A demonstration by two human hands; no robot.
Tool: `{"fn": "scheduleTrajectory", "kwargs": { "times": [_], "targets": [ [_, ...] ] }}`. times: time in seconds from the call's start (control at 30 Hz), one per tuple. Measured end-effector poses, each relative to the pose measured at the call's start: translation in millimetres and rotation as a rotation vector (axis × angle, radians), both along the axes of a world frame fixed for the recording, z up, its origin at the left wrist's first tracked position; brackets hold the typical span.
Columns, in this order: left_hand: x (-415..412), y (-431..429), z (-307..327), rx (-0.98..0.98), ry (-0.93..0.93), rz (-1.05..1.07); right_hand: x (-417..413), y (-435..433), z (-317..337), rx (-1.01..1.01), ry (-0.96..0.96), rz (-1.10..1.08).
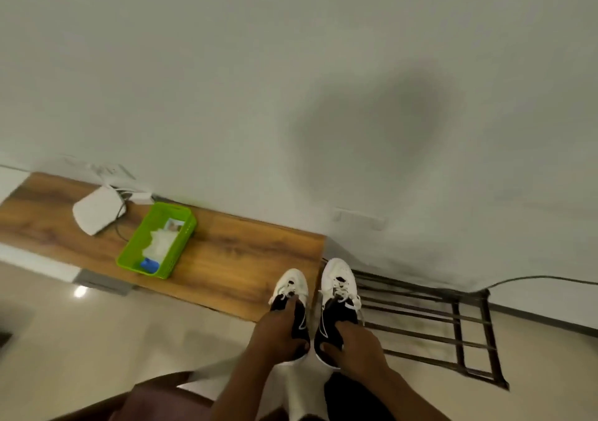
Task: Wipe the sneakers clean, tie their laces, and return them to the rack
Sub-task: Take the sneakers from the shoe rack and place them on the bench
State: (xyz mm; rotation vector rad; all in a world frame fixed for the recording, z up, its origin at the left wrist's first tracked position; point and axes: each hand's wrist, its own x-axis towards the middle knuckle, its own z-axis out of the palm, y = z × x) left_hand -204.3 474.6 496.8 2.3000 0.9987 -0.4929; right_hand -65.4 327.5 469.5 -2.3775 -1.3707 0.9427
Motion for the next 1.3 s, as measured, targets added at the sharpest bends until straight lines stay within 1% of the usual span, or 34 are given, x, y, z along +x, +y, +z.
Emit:
{"fn": "scheduleTrajectory", "kwargs": {
  "times": [0.23,0.37,0.47,0.63,0.73,0.8,0.83,0.93,1.07,1.13,1.2,1.3],
  "targets": [
    [0,96,2,0.050,0.002,0.060,11,106,1,-0.010,0.053,0.052],
    [-11,133,-7,0.083,0.022,0.048,2,140,-9,-0.004,0.083,0.040],
    [-28,164,-21,0.133,0.047,-0.048,-17,169,-17,-0.029,0.079,0.028],
    [-72,239,-65,0.189,-0.007,-0.241,-73,237,-55,-0.095,0.035,-0.070],
    [-100,279,-99,0.156,-0.098,-0.276,-119,274,-86,-0.168,0.012,-0.127],
    [-112,298,-118,0.175,-0.150,-0.293,-141,289,-100,-0.208,-0.043,-0.145],
    [-119,305,-131,0.161,-0.169,-0.323,-154,295,-108,-0.235,-0.059,-0.150],
    [-132,311,-157,0.253,-0.213,-0.441,-177,304,-128,-0.258,-0.086,-0.185],
    [-146,303,-194,0.239,-0.235,-0.485,-192,305,-166,-0.263,-0.142,-0.155],
    [-153,299,-206,0.251,-0.252,-0.506,-190,304,-183,-0.229,-0.166,-0.157],
    [-161,295,-226,0.274,-0.306,-0.510,-190,304,-198,-0.129,-0.216,-0.160],
    [-172,288,-253,0.361,-0.459,-0.463,-192,301,-215,0.039,-0.278,-0.171]
  ]
}}
